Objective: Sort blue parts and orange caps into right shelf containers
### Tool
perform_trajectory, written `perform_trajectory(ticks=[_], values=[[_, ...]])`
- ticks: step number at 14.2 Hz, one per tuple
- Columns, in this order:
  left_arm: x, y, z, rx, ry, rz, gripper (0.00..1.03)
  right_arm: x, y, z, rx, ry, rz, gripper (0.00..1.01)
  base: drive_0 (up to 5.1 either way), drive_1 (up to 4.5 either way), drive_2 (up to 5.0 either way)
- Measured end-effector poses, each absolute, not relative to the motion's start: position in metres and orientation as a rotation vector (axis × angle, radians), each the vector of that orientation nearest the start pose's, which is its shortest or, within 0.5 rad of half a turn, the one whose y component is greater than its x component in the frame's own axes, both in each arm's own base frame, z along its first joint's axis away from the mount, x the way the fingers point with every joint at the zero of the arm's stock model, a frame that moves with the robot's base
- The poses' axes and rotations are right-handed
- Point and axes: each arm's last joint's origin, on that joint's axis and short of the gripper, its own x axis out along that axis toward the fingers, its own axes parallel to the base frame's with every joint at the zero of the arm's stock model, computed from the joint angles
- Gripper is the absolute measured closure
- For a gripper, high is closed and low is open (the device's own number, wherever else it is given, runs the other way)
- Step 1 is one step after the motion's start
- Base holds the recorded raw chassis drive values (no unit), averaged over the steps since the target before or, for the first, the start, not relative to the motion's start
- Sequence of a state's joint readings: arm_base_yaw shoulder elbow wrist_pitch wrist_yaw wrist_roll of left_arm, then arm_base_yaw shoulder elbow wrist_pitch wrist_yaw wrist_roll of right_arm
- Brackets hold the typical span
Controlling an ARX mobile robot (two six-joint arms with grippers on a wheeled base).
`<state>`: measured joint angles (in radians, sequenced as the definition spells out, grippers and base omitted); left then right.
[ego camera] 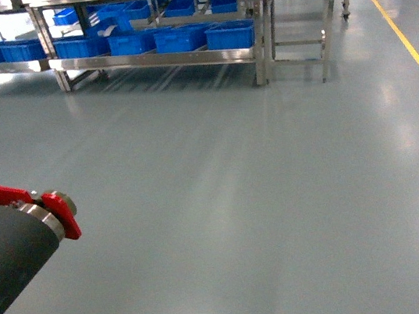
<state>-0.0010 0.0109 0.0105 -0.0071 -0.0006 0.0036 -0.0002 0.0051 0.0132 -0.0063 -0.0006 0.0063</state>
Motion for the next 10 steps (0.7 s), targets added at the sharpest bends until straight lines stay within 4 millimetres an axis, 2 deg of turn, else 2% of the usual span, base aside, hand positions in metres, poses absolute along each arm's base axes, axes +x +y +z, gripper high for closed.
perform_trajectory(ticks=[10], values=[[0.0977, -0.0001, 0.1656, 0.004, 0.007, -0.001, 0.6, 0.0972, 0.0, 0.167, 0.006, -0.002, 0.0, 0.61, -1.6, -1.6, -1.6]])
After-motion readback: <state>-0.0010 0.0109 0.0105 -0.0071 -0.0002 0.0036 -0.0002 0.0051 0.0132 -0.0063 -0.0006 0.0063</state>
